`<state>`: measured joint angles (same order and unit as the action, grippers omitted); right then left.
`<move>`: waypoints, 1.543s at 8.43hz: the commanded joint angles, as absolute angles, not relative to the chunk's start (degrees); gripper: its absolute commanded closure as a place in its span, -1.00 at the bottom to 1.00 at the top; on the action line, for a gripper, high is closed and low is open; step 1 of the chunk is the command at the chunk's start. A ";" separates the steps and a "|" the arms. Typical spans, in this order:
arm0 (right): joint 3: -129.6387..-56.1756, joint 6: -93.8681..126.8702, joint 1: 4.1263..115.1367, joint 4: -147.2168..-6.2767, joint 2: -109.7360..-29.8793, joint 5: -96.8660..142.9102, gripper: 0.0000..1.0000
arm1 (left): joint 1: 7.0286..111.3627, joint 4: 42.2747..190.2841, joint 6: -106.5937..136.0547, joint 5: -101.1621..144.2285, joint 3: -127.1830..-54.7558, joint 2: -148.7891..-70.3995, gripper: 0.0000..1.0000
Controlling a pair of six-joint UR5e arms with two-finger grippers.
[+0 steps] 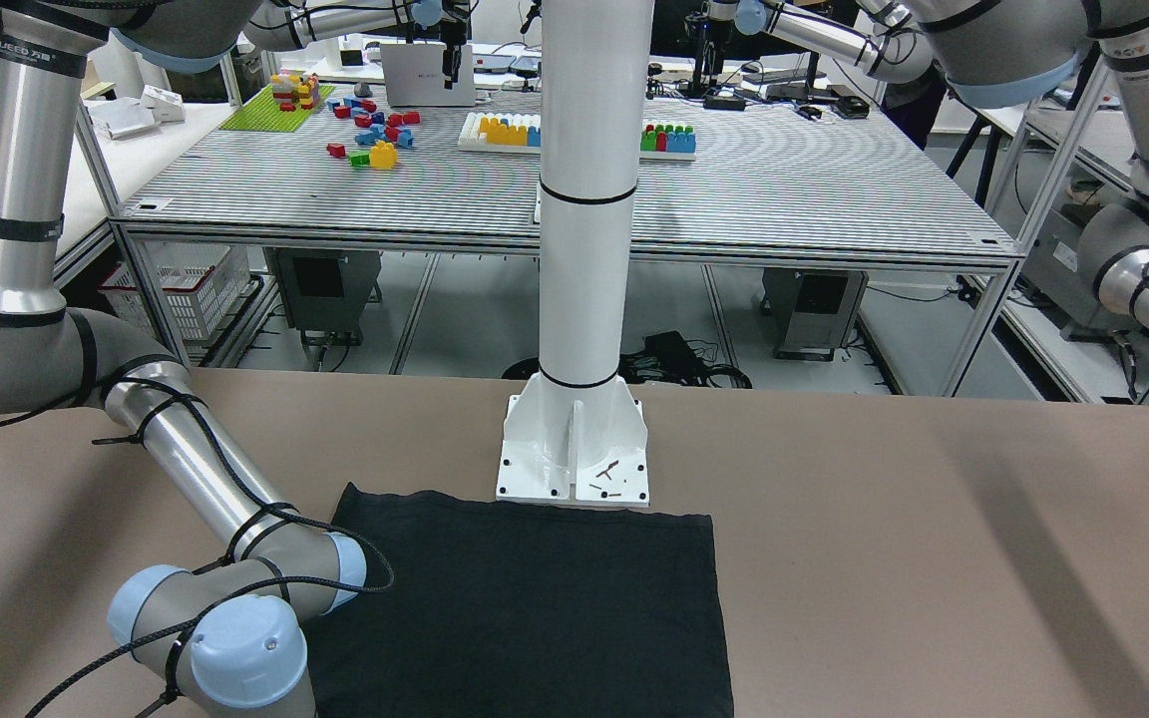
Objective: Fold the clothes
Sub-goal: 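Fold the sleeve under the right gripper inward onto the shirt body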
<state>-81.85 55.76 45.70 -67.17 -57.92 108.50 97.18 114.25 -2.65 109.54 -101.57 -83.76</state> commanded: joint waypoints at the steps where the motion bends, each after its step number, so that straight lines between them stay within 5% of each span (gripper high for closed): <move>1: -87.09 55.90 43.00 -66.80 -63.18 108.46 -0.90 | 97.21 114.26 -2.64 109.34 -101.60 -83.76 -1.00; 13: -97.01 64.14 37.63 -66.44 -71.79 107.84 -0.90 | 97.12 115.31 -2.64 109.25 -101.60 -83.76 -1.00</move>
